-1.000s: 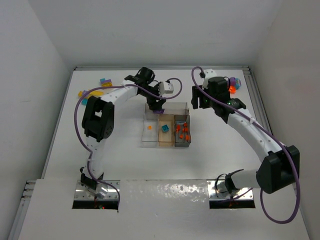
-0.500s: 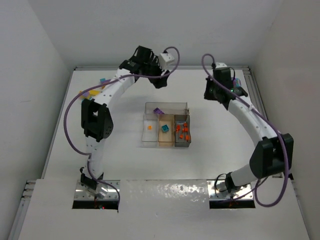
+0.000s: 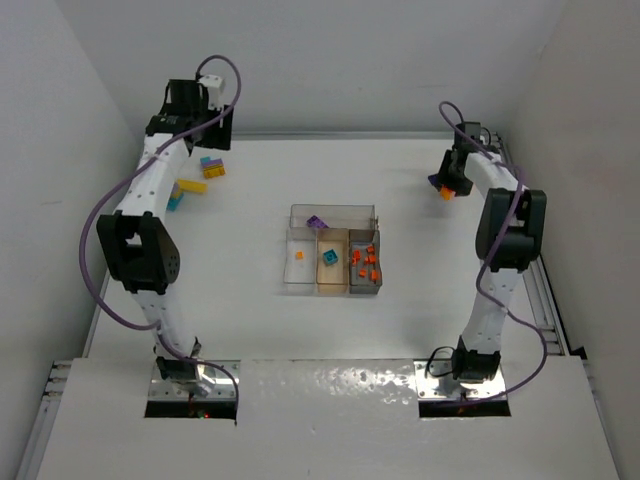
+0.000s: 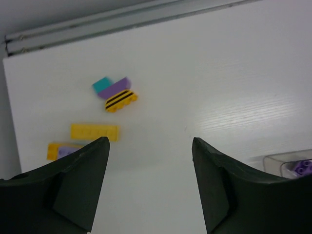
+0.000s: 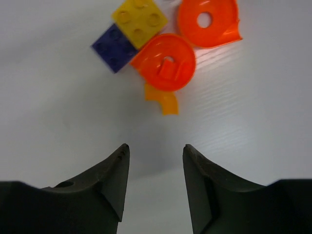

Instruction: Sort the legos into containers by color

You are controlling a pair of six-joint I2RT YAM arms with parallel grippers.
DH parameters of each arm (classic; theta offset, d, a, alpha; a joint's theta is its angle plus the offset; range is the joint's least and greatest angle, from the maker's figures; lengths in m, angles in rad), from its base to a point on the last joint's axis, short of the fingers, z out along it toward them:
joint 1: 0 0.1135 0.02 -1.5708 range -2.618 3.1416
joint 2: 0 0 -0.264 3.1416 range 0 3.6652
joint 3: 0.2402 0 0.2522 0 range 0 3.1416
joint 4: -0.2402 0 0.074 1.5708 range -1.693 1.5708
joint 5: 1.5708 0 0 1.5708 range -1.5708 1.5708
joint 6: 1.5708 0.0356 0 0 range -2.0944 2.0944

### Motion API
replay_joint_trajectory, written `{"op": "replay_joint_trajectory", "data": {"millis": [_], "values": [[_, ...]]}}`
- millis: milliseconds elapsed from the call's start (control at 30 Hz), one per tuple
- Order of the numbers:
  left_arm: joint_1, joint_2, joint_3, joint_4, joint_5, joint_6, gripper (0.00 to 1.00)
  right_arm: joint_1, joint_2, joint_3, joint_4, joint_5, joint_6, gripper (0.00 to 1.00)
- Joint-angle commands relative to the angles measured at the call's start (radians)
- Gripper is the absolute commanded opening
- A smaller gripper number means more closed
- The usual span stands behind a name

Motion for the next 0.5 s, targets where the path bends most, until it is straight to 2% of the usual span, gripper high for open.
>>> {"op": "replay_joint_trajectory", "data": {"millis": [0, 133, 233, 467], "values": [[0.001, -0.082, -0.065, -0.032, -0.058, -0.028, 0.66, -0.019, 0.084, 0.128, -0.045, 0.026, -0.083, 0.48], [0.024, -0.089, -0.083, -0.058, -0.060, -0.051, 0.65, -0.022, 0.162, 0.185, -0.049, 0.066, -0.103, 0.50], [0.040, -0.082, -0.074, -0.065, -0.035, -0.074, 0.64, -0.026, 0.193, 0.193, -0.030, 0.023, -0.112, 0.50], [0.054, -0.040, -0.005, -0.079, -0.031, -0.082, 0.64, -0.031, 0.210, 0.144, -0.003, -0.004, -0.115, 0.48]]}}
